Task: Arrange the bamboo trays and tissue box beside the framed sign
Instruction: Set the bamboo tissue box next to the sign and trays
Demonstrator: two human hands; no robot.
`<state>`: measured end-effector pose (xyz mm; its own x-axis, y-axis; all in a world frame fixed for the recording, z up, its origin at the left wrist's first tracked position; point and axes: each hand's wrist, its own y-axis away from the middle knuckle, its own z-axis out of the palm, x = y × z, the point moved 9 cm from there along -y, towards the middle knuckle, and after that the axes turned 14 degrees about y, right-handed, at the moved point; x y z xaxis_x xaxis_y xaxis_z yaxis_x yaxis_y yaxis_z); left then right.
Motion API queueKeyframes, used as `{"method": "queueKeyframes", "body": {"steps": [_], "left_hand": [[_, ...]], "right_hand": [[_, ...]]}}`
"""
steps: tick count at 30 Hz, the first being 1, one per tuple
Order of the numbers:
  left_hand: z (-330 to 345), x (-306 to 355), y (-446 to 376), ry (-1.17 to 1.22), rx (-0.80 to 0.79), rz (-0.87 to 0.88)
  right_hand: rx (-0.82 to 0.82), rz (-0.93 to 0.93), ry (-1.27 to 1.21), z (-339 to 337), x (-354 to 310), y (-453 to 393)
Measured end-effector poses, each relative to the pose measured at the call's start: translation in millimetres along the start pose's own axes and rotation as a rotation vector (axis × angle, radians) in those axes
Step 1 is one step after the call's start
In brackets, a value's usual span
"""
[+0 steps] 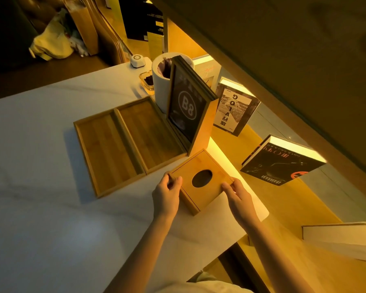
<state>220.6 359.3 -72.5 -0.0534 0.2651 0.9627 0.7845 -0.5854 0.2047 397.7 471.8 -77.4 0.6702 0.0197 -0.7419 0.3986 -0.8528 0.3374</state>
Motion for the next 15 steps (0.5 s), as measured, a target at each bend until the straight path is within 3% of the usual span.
{"method": "queueKeyframes", "body": {"steps": [11, 15], "left_hand": [[0, 5, -14, 0.007, -0.057, 0.027], [0, -7, -12, 0.017, -0.046, -0.075]], "right_hand": [[0.087, 0.053, -0.071, 10, 3, 15], [0.109, 0.055, -0.103, 9, 5, 15]]}}
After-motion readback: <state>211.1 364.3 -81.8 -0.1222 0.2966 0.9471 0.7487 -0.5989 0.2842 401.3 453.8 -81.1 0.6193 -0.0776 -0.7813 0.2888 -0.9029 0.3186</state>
